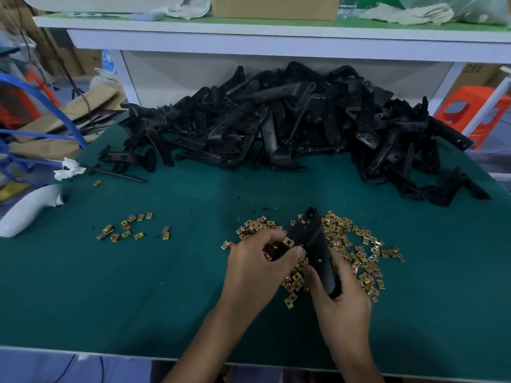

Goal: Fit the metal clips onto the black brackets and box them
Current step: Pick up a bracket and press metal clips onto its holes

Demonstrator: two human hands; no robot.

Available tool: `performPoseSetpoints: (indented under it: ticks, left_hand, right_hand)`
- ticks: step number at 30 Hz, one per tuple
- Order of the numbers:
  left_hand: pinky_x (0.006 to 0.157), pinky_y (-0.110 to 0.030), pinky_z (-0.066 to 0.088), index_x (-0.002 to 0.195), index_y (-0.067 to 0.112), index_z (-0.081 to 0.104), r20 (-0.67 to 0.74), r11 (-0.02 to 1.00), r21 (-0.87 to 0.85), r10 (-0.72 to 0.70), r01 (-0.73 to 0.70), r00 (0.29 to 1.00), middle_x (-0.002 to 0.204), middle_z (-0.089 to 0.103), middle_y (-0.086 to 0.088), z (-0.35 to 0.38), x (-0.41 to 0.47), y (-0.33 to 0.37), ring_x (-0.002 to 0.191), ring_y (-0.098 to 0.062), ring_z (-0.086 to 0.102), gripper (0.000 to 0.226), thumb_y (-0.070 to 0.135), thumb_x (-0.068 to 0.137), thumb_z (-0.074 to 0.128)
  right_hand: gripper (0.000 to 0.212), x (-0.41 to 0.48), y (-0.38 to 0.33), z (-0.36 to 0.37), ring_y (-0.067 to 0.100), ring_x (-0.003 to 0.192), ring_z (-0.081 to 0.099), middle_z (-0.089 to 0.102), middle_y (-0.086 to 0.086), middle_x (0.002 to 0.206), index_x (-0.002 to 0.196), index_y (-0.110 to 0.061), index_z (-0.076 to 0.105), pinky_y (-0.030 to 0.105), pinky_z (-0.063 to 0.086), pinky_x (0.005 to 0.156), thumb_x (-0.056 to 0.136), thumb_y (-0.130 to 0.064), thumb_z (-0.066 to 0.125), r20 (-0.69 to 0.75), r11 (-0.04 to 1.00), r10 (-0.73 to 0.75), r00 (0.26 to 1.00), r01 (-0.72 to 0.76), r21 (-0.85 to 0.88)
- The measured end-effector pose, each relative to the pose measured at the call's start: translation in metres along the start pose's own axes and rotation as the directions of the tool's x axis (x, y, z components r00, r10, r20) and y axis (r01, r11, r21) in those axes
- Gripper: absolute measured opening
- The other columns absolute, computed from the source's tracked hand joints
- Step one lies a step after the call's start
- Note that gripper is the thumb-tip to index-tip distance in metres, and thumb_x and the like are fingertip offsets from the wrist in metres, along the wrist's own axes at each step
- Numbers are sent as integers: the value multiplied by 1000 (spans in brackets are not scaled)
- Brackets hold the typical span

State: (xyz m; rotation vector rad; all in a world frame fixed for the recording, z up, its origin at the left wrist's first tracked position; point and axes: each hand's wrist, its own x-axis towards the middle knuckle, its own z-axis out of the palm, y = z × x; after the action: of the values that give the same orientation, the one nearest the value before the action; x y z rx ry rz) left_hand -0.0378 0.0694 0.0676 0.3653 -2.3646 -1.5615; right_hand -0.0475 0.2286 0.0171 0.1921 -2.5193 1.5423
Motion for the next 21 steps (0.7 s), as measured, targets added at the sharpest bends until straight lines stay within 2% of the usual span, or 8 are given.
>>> performPoseSetpoints:
  ticks: [2, 3, 5, 7, 9, 11, 16, 21]
  left_hand:
    - [64, -11, 47, 94, 34, 74, 30, 999, -12, 48, -48, 998, 83, 72, 21, -3, 1, 2, 73, 3, 66, 19, 48, 82, 76]
    - [63, -12, 47, 90, 35, 73, 67, 997, -32, 74, -72, 995, 82, 72, 20, -6, 3, 2, 72, 3, 65, 17, 51, 84, 71]
    - [63, -15, 48, 86, 37, 72, 110, 994, -14, 113, -112, 987, 79, 71, 21, -14, 15, -2, 71, 3, 64, 19, 52, 93, 62]
    - [70, -19, 51, 95, 35, 74, 69, 984, 143, 93, -102, 993, 85, 72, 20, -22, 37, -15, 78, 2, 66, 17, 42, 99, 59]
    - [83, -32, 55, 109, 23, 75, 13, 932, 356, 59, -59, 998, 101, 76, 9, -29, 61, -32, 93, -13, 70, 20, 30, 101, 58]
    - [84, -40, 56, 112, 16, 75, 17, 865, 499, 49, -51, 999, 106, 76, -2, -30, 78, -46, 97, -23, 69, 23, 22, 102, 56]
    - [75, -44, 54, 84, 7, 72, 118, 787, 597, 104, -155, 988, 88, 70, -11, -18, 102, -46, 87, -30, 64, 30, 17, 102, 51]
    - [86, -40, 56, 91, 17, 79, 151, 765, 633, 26, -117, 988, 99, 74, -5, -3, 114, -34, 102, -28, 64, 19, 19, 96, 61]
  right_hand:
    - [51, -1, 2, 1, -3, 97, 64, 69, -25, 103, 133, -65, 45, 33, 56, 81, 86, -60, 64, -5, 999, 19, 1000, -20, -40]
    - [53, -2, 2, 2, -4, 96, 65, 70, -26, 103, 135, -65, 43, 33, 56, 83, 87, -57, 65, -6, 999, 29, 1000, -29, -33]
    - [58, -2, 3, 2, -12, 94, 64, 67, -36, 102, 137, -68, 39, 24, 54, 82, 88, -54, 65, -9, 999, 31, 999, -31, -12]
    - [58, -2, 3, 2, -17, 92, 62, 65, -41, 98, 139, -65, 38, 13, 50, 77, 87, -58, 62, -16, 999, 35, 999, -35, 7]
    - [59, -2, 4, 2, -14, 88, 63, 67, -38, 94, 141, -59, 41, 6, 46, 70, 86, -60, 61, -14, 998, 50, 999, -49, 45]
    - [57, -1, 4, 2, -11, 87, 65, 69, -33, 93, 140, -59, 44, 2, 44, 68, 86, -59, 62, -10, 997, 54, 999, -53, 63]
    - [52, 0, 4, 3, -16, 93, 63, 68, -36, 97, 130, -73, 41, -2, 42, 72, 84, -60, 64, -6, 995, 52, 999, -51, 81]
    - [51, 1, 5, 2, -20, 95, 60, 66, -41, 99, 123, -80, 39, -1, 42, 73, 84, -59, 65, -2, 997, 52, 999, -52, 65]
